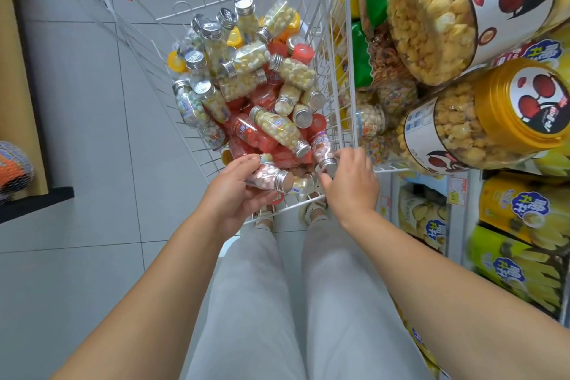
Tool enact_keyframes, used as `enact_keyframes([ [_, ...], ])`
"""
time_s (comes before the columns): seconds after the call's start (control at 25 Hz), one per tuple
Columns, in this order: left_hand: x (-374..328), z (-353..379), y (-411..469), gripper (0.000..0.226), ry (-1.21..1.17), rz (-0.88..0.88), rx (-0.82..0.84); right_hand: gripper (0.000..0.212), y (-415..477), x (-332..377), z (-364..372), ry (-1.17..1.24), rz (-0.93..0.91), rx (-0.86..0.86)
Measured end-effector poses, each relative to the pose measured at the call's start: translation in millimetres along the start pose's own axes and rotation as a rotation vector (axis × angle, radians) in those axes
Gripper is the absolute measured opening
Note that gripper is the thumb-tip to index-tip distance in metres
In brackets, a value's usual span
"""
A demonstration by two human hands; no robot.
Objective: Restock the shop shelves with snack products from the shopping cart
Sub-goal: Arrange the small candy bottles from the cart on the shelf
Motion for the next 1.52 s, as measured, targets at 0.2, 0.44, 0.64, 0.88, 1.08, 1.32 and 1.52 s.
enact_keyframes([
  [0.2, -8.4, 8.7, -17.5, 0.011, 0.185, -0.023, 0.030, 0.021, -14.2, 4.0, -27.2, 0.481, 0.082, -0.061],
  [0.44, -52.8, 57.8, -94.1, 0.039, 0.507, 0.116, 0.266, 0.030, -89.7, 31.8, -155.0, 1.146, -0.102, 0.059],
  [0.64, -91.0, 123.2, -192.4, 0.023, 0.539, 0.308, 0.562, 0.040, -153.2, 31.1, -250.1, 1.402, -0.185, -0.114],
  [0.88, -79.4, 235.9, -286.8, 0.036, 0.634, 0.469, 0.855, 0.048, -227.0, -2.3, -344.0, 1.787, -0.174, -0.576],
  [1.08, -35.1, 329.4, -342.2, 0.037, 0.732, 0.515, 0.908, 0.031, -291.4, -90.5, -413.4, 1.554, -0.128, -1.018],
  [1.32, -2.0, 399.6, -358.7, 0.014, 0.498, 0.351, 0.912, 0.015, -319.4, -250.0, -477.7, 0.953, 0.161, -1.310],
  [1.52, 9.1, 419.7, -340.8, 0.015, 0.342, 0.269, 0.917, 0.022, -271.7, -349.1, -517.0, 0.779, 0.323, -1.214],
])
Point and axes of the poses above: each hand's wrist, its own y-axis towards the middle knuckle, its own z-axis out of the palm, x = y × z, the point moved 2 cm from there along y, towards the middle knuckle, and after that the axes turned 15 degrees about y, right-handed, at the moved point
